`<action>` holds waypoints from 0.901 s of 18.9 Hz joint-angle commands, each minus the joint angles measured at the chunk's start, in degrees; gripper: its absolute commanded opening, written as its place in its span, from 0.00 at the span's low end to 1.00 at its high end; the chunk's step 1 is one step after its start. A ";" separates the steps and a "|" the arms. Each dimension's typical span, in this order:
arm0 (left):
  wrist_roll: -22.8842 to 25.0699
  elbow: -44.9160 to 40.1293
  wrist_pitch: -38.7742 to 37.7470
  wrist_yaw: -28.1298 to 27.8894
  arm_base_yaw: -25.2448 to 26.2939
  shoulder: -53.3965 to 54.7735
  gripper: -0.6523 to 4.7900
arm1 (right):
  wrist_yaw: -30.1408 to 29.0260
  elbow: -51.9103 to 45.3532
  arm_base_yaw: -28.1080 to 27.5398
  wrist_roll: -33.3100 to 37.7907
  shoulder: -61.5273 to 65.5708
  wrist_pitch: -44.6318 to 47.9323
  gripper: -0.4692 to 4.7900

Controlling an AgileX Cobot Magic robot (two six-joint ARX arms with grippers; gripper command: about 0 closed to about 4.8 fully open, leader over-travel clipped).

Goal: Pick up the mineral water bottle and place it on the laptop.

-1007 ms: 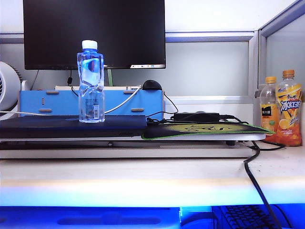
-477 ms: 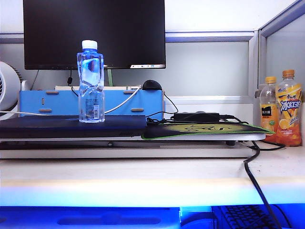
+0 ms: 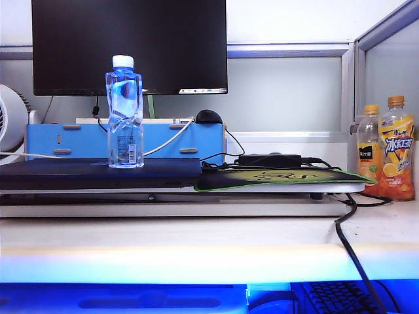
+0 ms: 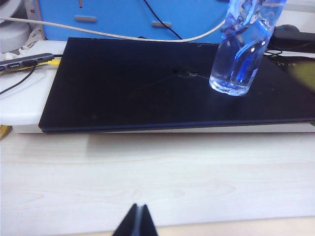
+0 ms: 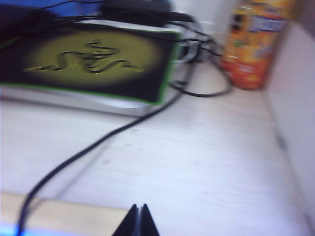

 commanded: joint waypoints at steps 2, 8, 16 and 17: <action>0.09 0.00 -0.35 0.37 0.02 -0.11 0.12 | 1.73 -0.11 -3.72 3.06 0.02 -0.63 0.13; 0.09 0.00 -0.35 0.37 0.02 -0.11 0.12 | 1.33 -0.11 -5.70 3.04 0.02 -0.59 0.13; 0.09 0.00 -0.35 0.37 0.02 -0.11 0.12 | 1.36 -0.11 -5.70 3.02 0.02 -0.59 0.13; 0.07 0.00 -0.35 0.37 0.02 -0.11 0.12 | 1.36 -0.11 -5.70 3.02 0.04 -0.59 0.13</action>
